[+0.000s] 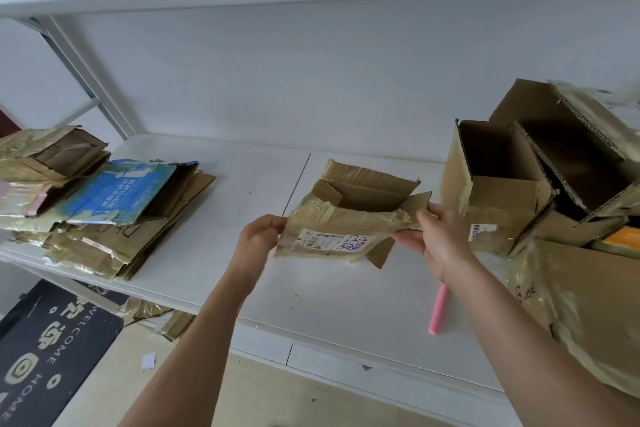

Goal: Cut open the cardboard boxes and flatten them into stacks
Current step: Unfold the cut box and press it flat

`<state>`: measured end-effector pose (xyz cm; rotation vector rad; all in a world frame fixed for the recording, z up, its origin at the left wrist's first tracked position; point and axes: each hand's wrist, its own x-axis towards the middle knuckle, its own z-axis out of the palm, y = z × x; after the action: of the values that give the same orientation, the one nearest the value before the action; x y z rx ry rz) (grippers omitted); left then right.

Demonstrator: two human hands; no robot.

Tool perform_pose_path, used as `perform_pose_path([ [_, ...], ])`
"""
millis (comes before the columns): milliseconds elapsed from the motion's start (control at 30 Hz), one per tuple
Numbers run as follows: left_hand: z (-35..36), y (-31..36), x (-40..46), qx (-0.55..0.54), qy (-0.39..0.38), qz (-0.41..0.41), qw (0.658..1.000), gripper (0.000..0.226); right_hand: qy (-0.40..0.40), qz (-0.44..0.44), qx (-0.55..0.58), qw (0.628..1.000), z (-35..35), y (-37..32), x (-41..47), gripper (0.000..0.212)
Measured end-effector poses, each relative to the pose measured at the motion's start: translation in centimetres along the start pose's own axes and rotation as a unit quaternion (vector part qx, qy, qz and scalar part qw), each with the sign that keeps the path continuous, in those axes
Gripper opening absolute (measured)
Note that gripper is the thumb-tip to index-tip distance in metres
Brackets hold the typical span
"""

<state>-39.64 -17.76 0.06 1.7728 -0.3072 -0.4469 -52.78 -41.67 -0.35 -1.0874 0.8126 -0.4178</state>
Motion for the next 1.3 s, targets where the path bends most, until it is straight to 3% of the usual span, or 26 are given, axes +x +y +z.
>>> perform_pose_path([
  [67, -0.7, 1.2, 0.2, -0.055, -0.015, -0.075, 0.996, 0.031, 0.008, -0.035, -0.031, 0.999, 0.3, 0.1, -0.2, 0.020],
  [300, -0.5, 2.5, 0.7, 0.182, -0.131, -0.142, 0.964, 0.071, -0.030, -0.140, -0.118, 0.983, 1.7, 0.5, -0.5, 0.037],
  [433, 1.8, 1.6, 0.9, 0.314, -0.031, -0.111, 0.942, 0.056, -0.033, -0.167, -0.125, 0.977, 2.3, 0.3, -1.2, 0.034],
  [567, 3.3, 1.0, 0.6, 0.379, 0.056, -0.106, 0.917, 0.049, -0.047, -0.192, -0.147, 0.969, 2.4, 0.2, -1.8, 0.037],
  [633, 3.4, 1.4, 0.2, 0.343, 0.059, -0.105, 0.932, 0.043, -0.047, -0.218, -0.168, 0.960, 2.2, 0.0, -1.8, 0.040],
  [733, 2.3, 1.9, -0.4, 0.121, -0.010, -0.100, 0.988, 0.035, -0.019, -0.281, -0.253, 0.926, 1.4, -0.2, -1.4, 0.040],
  [800, 1.1, 1.6, -0.7, -0.005, -0.028, -0.087, 0.996, 0.052, -0.001, -0.299, -0.310, 0.903, 0.5, 0.4, -0.7, 0.040],
  [867, 0.0, 0.6, -0.7, -0.028, -0.019, -0.037, 0.999, 0.069, -0.015, -0.264, -0.292, 0.919, -0.3, 1.5, 0.0, 0.037],
  [900, -0.4, -0.1, -0.6, 0.019, -0.018, -0.001, 1.000, 0.073, -0.027, -0.235, -0.286, 0.928, -0.6, 2.4, 0.4, 0.036],
  [967, -0.8, -1.3, -0.2, 0.209, -0.047, 0.073, 0.974, 0.079, -0.049, -0.168, -0.304, 0.936, -0.9, 4.4, 1.0, 0.036],
  [1033, -0.8, -2.2, -0.1, 0.363, -0.096, 0.080, 0.924, 0.076, -0.040, -0.109, -0.339, 0.933, -1.0, 6.3, 1.5, 0.041],
  [1133, 0.0, -5.0, -0.9, 0.416, -0.219, 0.011, 0.883, 0.067, -0.001, -0.129, -0.401, 0.907, -0.8, 7.4, 1.4, 0.048],
  [1200, 0.7, -7.2, -1.9, 0.425, -0.266, -0.058, 0.864, 0.071, -0.056, -0.155, -0.454, 0.876, -0.4, 7.4, 0.8, 0.050],
  [1300, 1.3, -9.5, -1.2, 0.470, -0.251, -0.099, 0.840, 0.061, -0.186, -0.154, -0.522, 0.818, 0.2, 8.6, 0.3, 0.051],
])
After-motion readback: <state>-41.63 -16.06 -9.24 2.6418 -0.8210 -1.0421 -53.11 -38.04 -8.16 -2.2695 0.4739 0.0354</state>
